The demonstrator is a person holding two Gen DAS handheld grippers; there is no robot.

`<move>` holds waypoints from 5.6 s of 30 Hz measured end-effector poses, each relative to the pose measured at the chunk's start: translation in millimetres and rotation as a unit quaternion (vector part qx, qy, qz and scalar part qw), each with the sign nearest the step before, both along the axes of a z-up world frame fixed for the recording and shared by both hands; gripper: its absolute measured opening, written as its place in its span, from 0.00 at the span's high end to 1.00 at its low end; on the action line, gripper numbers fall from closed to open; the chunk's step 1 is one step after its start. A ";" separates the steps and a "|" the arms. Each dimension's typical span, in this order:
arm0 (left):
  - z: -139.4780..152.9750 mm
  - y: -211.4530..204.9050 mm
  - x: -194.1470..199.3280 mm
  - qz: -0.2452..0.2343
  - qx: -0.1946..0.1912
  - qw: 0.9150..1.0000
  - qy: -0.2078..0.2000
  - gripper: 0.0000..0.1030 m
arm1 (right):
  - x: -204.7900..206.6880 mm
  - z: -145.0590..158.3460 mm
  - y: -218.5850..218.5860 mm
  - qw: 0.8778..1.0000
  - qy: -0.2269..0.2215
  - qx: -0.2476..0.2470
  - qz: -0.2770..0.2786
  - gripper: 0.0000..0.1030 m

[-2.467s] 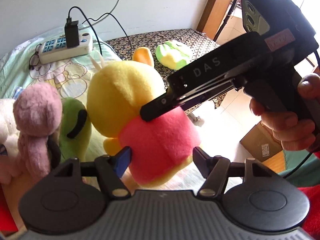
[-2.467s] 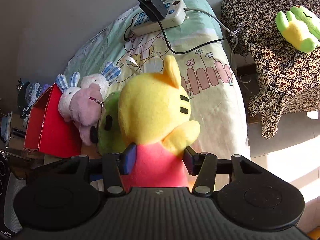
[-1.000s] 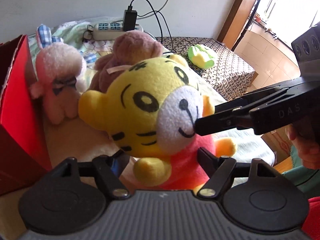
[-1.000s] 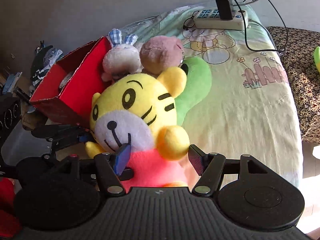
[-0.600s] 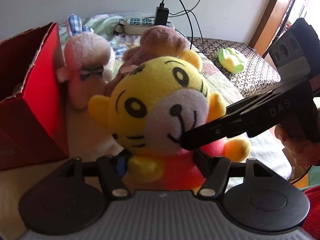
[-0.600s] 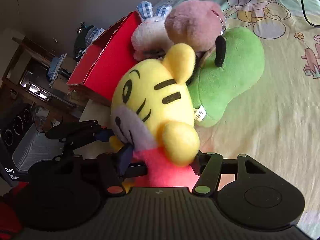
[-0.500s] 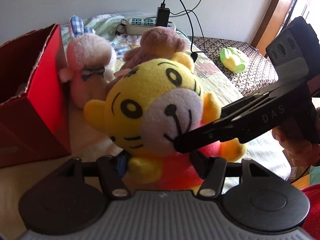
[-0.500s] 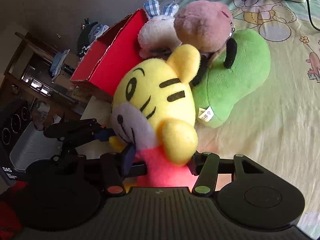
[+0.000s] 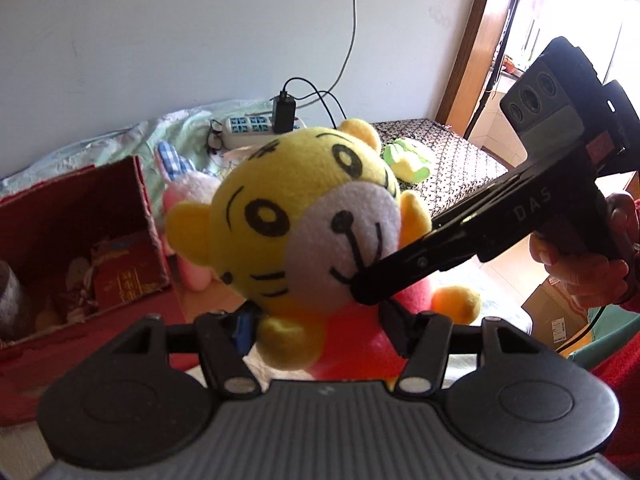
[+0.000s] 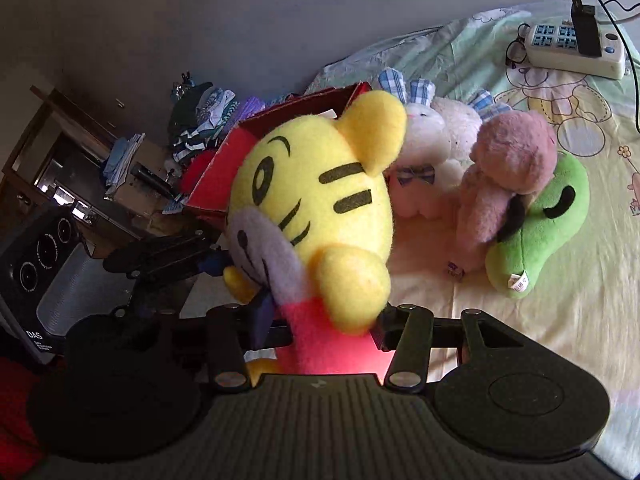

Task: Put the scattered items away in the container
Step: 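Carry the tiger plush with the right gripper over the red box, then lower the tiger plush into the red box and open the right gripper, then withdraw the right gripper from the box and move toward the teddy bear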

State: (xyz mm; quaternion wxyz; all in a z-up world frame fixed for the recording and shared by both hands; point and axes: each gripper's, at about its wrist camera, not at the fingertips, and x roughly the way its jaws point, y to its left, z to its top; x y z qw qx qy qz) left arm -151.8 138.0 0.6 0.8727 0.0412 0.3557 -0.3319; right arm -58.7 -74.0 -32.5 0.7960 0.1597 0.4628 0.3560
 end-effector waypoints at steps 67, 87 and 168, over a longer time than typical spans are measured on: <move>-45.9 117.1 170.3 -0.070 0.021 0.994 0.080 0.84 | 85.1 -6.6 193.5 0.937 -0.058 -0.260 -0.226 0.74; -52.4 137.2 182.9 -0.018 -0.036 0.989 0.143 0.88 | 77.6 -2.1 169.3 0.935 -0.075 -0.221 -0.269 0.65; -9.0 101.1 59.5 0.401 0.176 0.896 0.079 0.04 | 14.0 -5.4 126.3 0.978 -0.119 -0.149 -0.082 0.65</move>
